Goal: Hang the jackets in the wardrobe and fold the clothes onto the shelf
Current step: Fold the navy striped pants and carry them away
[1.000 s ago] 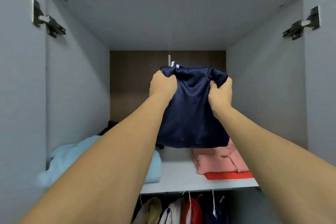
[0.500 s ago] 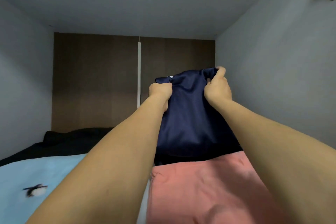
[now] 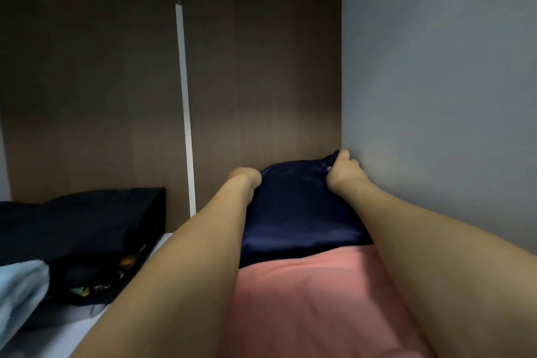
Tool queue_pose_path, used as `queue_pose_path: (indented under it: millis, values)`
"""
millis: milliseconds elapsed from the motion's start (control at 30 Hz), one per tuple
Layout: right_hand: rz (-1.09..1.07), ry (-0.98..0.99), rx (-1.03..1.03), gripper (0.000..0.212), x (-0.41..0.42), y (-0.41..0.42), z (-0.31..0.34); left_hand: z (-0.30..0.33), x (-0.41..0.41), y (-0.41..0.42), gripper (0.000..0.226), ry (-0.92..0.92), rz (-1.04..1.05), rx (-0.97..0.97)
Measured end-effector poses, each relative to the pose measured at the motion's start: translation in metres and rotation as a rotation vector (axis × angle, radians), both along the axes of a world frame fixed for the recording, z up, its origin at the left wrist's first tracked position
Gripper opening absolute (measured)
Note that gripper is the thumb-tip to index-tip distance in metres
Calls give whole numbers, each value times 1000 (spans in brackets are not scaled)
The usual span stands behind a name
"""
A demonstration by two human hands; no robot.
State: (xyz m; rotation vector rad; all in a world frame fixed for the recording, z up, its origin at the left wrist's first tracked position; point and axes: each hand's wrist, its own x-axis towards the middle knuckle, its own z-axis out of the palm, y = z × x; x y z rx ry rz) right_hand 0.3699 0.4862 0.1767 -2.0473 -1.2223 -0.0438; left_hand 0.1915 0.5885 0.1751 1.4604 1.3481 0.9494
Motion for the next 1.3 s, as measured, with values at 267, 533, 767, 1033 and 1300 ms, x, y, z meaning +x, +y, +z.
queue_pose_path:
  millis: [267, 533, 767, 1033, 1300]
  values:
    - [-34, 103, -23, 49, 4, 10, 0, -15, 1, 17, 41, 84, -25, 16]
    - [-18, -354, 89, 60, -11, -6, 9, -5, -8, -6, 56, 0, 35, 22]
    - [44, -216, -176, 52, -33, -33, 38, 20, -36, -58, 73, 263, 62, 242]
    - [88, -204, -28, 61, -58, -121, 71, 49, -71, -142, 54, 936, 58, 1012]
    - [35, -265, 121, 60, -115, -243, 63, 49, -111, -233, 51, 945, -12, 1326]
